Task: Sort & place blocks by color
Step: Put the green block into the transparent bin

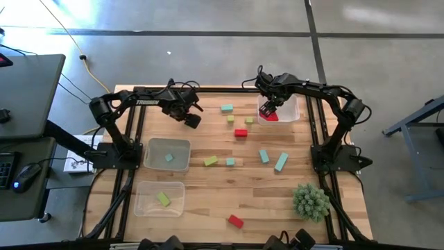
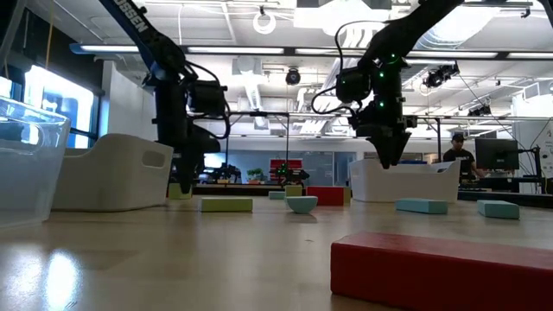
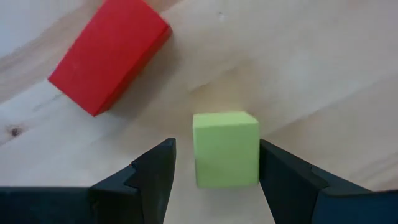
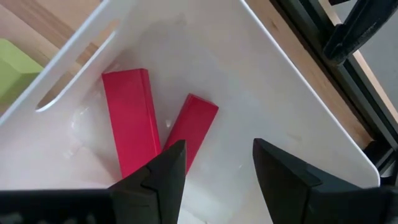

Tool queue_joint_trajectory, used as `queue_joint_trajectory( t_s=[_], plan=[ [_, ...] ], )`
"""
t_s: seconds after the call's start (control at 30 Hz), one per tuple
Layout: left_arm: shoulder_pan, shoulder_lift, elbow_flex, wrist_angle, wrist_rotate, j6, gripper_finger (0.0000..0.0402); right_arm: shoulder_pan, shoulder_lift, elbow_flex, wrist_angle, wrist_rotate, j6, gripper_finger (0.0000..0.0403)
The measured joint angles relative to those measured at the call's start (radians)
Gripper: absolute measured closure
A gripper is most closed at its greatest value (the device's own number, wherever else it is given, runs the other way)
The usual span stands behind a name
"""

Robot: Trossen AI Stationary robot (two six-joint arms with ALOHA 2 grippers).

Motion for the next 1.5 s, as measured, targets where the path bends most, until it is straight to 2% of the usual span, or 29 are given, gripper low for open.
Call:
queue_joint_trajectory(
  t_s=[0.2,0.47,0.57,0.67,0.87,1.1,1.33,1.5],
  plan=[
    [0.001,0.004,0.000,0.005,-0.013,0.029,0.0212,0.000,0.000,0.000,0.000,0.000,0.006,0.0229],
    [0.005,0.002,0.000,-0.002,-0.016,0.121,0.0288,0.000,0.000,0.000,0.000,0.000,0.011,0.0229],
    [0.005,0.002,0.001,-0.001,-0.007,0.158,0.0296,0.000,0.000,0.000,0.000,-0.004,0.011,0.0229],
    [0.006,-0.001,0.001,-0.002,0.052,0.162,0.0296,0.000,0.000,0.000,0.000,-0.022,0.011,0.0229],
    [0.005,-0.033,0.000,-0.005,0.218,0.178,0.0293,0.015,0.000,0.000,0.000,-0.137,0.038,0.0240],
    [0.005,-0.128,0.000,0.003,0.356,0.203,0.0295,0.049,-0.024,0.000,-0.009,-0.245,0.087,0.0258],
    [0.003,-0.265,0.000,0.035,0.498,0.188,0.0290,0.099,-0.128,0.000,0.010,-0.287,0.190,0.0259],
    [-0.002,-0.346,0.000,0.119,0.625,0.137,0.0291,0.151,-0.221,0.000,0.100,-0.334,0.273,0.0259]
  ],
)
